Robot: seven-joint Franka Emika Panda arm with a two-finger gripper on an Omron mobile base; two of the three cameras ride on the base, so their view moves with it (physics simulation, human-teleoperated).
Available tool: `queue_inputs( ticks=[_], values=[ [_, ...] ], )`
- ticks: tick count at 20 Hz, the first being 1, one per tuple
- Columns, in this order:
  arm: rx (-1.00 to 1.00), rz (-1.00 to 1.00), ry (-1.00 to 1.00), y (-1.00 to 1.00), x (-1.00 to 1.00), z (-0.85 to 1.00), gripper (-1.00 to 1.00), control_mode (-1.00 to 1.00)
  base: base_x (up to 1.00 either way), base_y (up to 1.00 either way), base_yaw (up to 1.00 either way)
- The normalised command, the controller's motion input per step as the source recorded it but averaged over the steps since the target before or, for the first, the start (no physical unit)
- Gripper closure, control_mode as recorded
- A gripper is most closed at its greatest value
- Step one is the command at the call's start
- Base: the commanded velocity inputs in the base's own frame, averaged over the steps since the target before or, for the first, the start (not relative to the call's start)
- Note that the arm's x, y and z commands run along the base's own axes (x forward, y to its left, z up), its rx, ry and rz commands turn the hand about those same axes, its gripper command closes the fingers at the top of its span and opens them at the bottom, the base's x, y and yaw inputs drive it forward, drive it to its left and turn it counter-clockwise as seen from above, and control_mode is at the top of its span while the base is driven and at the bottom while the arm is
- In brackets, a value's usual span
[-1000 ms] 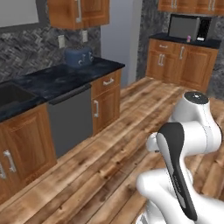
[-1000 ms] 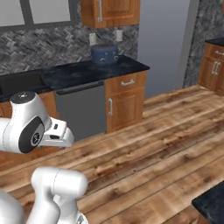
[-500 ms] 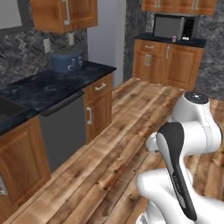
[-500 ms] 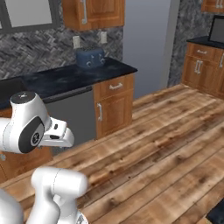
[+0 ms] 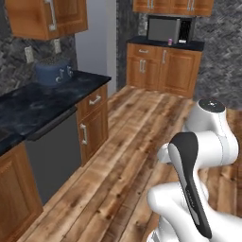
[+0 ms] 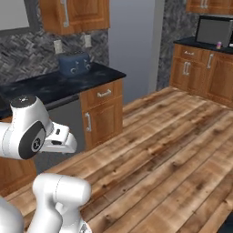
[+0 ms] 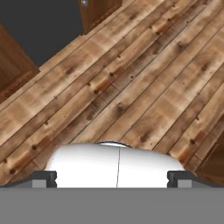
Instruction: Four empty soda cans are scattered around the kitchen. Gather all the cans and cluster them next to the stove for recycling.
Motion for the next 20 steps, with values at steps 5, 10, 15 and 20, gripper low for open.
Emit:
queue_inputs(
  ticks=[5, 10, 15, 20],
  values=[
    [0.00, 0.00, 0.00, 0.00, 0.00, 0.00, -1.00, 1.00, 0.63, 0.00, -0.21],
    [0.00, 0.00, 0.00, 0.00, 0.00, 0.00, -1.00, 1.00, 0.66, 0.00, -0.21],
    [0.00, 0.00, 0.00, 0.00, 0.00, 0.00, -1.00, 1.00, 0.68, 0.01, -0.21],
    [0.00, 0.00, 0.00, 0.00, 0.00, 0.00, -1.00, 1.00, 0.72, 0.06, -0.21]
  ],
)
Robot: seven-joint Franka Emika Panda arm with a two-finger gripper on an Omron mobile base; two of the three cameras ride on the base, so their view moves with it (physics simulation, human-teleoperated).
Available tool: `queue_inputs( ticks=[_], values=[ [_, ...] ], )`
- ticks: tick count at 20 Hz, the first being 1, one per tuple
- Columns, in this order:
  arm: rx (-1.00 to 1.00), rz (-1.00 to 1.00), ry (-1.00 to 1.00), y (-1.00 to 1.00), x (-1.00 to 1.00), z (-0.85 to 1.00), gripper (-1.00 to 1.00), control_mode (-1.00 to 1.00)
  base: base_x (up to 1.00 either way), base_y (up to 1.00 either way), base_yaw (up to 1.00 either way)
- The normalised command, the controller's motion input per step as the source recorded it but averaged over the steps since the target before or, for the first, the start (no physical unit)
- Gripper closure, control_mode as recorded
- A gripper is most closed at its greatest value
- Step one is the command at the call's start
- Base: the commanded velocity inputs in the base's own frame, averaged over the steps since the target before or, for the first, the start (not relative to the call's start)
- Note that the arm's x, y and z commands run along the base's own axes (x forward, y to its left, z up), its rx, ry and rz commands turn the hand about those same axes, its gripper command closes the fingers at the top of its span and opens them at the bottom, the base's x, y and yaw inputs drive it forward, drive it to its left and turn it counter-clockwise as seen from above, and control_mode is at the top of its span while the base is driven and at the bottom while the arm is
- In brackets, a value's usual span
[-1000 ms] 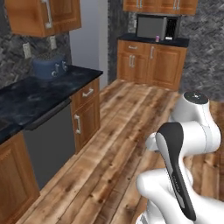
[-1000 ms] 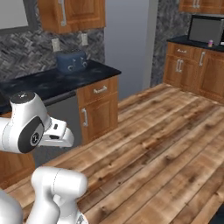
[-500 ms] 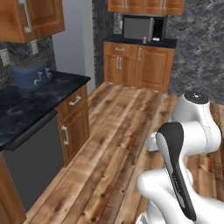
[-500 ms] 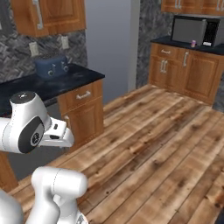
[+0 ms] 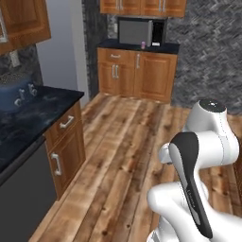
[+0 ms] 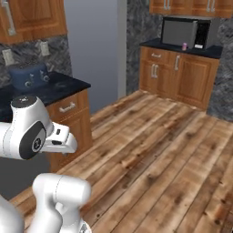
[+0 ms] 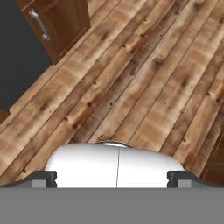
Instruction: Four empty soda cans are scattered around the kitchen. Gather all the cans and cluster them next to the stove for recycling.
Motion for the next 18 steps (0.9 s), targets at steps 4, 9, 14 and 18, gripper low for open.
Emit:
queue_inputs(
  ticks=[4, 9, 14, 18],
  values=[
    [0.00, 0.00, 0.00, 0.00, 0.00, 0.00, -1.00, 1.00, 0.73, 0.13, -0.22],
    [0.00, 0.00, 0.00, 0.00, 0.00, 0.00, -1.00, 1.00, 0.74, 0.17, -0.22],
    [0.00, 0.00, 0.00, 0.00, 0.00, 0.00, -1.00, 1.00, 0.72, 0.17, -0.21],
    [0.00, 0.00, 0.00, 0.00, 0.00, 0.00, -1.00, 1.00, 0.70, 0.15, -0.21]
  ],
)
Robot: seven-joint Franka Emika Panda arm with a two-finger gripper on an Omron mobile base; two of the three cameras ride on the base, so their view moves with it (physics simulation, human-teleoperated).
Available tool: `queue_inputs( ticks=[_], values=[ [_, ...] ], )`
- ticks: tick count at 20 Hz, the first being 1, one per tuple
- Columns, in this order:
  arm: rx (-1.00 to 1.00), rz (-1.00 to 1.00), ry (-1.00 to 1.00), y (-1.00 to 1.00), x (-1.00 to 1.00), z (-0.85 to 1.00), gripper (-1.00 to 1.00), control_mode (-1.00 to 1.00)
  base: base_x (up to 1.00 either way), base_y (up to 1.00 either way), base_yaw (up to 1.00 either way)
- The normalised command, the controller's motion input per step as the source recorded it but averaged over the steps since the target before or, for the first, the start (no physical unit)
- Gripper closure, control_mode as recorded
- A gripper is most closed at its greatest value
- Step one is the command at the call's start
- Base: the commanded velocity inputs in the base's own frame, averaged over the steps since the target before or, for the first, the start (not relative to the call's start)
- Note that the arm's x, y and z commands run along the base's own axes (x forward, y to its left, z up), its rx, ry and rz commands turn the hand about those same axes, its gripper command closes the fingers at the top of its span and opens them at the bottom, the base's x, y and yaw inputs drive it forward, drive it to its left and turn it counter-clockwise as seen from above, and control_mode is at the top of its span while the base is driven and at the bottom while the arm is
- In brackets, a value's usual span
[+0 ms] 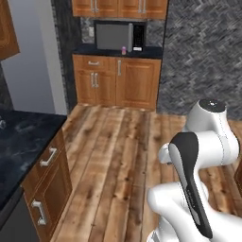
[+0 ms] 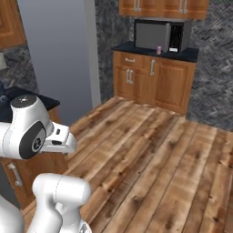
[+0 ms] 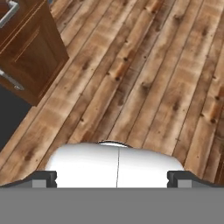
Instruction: Four empty soda cans are scattered around the kitchen. Gather all the cans and cluster them next to the stove for recycling.
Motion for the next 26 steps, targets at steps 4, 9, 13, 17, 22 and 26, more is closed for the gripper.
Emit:
queue_inputs(
  ticks=[4, 9, 13, 17, 22, 26],
  values=[
    [0.00, 0.00, 0.00, 0.00, 0.00, 0.00, -1.00, 1.00, 0.70, 0.15, -0.19],
    [0.00, 0.00, 0.00, 0.00, 0.00, 0.00, -1.00, 1.00, 0.72, 0.14, -0.16],
    [0.00, 0.00, 0.00, 0.00, 0.00, 0.00, -1.00, 1.00, 0.72, 0.14, -0.15],
    [0.00, 0.00, 0.00, 0.00, 0.00, 0.00, -1.00, 1.00, 0.73, 0.19, -0.15],
    [0.00, 0.00, 0.00, 0.00, 0.00, 0.00, -1.00, 1.00, 0.81, 0.24, -0.12],
    [0.00, 0.00, 0.00, 0.00, 0.00, 0.00, -1.00, 1.00, 0.83, 0.28, -0.11]
  ],
)
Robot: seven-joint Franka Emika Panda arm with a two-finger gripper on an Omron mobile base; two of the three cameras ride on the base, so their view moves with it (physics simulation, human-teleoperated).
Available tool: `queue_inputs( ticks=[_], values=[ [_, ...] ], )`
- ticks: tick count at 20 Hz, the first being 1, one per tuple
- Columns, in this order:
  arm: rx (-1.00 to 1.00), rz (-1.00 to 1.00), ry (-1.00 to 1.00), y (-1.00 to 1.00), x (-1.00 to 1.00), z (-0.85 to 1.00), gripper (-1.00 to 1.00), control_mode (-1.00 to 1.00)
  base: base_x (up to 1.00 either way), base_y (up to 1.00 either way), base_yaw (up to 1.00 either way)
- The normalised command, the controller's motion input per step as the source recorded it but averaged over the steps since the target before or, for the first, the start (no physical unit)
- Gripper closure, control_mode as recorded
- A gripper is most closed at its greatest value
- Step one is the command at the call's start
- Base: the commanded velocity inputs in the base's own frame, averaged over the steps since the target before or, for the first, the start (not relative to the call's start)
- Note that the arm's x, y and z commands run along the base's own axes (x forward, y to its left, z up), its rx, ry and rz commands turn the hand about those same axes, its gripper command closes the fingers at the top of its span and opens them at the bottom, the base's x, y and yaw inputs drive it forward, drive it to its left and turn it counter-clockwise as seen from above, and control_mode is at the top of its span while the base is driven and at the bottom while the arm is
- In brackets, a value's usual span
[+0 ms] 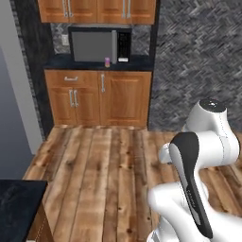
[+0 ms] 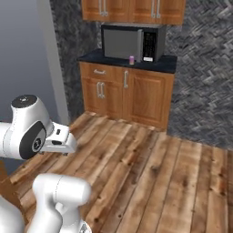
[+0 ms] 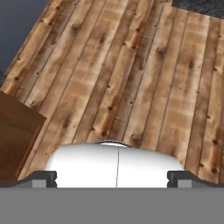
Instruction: Four empty soda cans are scattered around the kitchen. Gather all the cans and cluster them next to the stove for recycling.
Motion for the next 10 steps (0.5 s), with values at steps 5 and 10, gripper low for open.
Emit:
queue_inputs(
  ticks=[5, 10],
  values=[
    [0.00, 0.00, 0.00, 0.00, 0.00, 0.00, -1.00, 1.00, 0.83, 0.31, -0.10],
    [0.00, 0.00, 0.00, 0.00, 0.00, 0.00, -1.00, 1.00, 0.83, 0.35, -0.10]
  ],
)
